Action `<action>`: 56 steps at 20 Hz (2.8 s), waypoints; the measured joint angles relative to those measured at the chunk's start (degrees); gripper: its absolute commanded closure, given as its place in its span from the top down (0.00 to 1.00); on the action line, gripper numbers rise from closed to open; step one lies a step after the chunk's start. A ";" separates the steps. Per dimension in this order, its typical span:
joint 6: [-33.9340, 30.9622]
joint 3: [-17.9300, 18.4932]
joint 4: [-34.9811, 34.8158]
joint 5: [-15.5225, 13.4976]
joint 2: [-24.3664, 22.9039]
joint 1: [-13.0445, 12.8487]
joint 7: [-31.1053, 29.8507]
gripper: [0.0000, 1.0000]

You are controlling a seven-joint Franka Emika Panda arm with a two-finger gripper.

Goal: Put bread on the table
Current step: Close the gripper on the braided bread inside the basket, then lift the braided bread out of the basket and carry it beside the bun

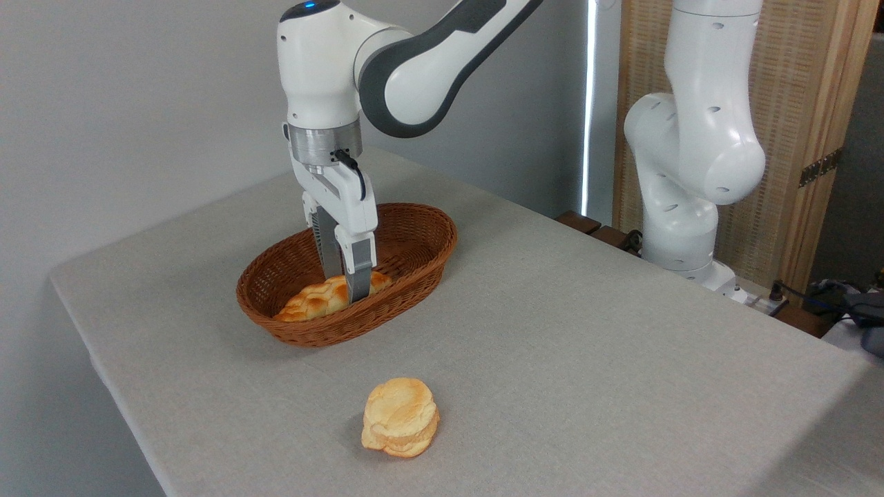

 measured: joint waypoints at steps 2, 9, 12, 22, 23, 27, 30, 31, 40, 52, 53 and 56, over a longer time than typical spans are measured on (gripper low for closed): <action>0.00 -0.20 0.00 0.00 0.33 -0.01 0.00 1.00; 0.00 -0.85 -0.33 0.00 0.75 -0.02 0.00 0.64; 0.00 -0.95 -0.50 0.01 0.80 -0.02 0.02 0.51; 0.00 -0.97 -0.54 0.01 0.81 -0.02 0.04 0.48; 0.00 -0.98 -0.54 0.01 0.81 -0.02 0.04 0.47; 0.00 -0.98 -0.54 0.02 0.81 -0.02 0.04 0.47; 0.00 -0.98 -0.54 0.02 0.81 -0.02 0.04 0.47; 0.00 -0.98 -0.54 0.02 0.81 -0.02 0.04 0.47; 0.00 -0.96 -0.51 0.01 0.49 0.15 -0.06 0.47; -14.05 3.08 6.29 -2.11 -3.30 0.78 -0.19 0.47; -15.59 3.41 7.05 -2.13 -3.55 0.79 -0.19 0.47; -20.01 5.14 9.52 -2.13 -4.22 0.81 0.44 0.47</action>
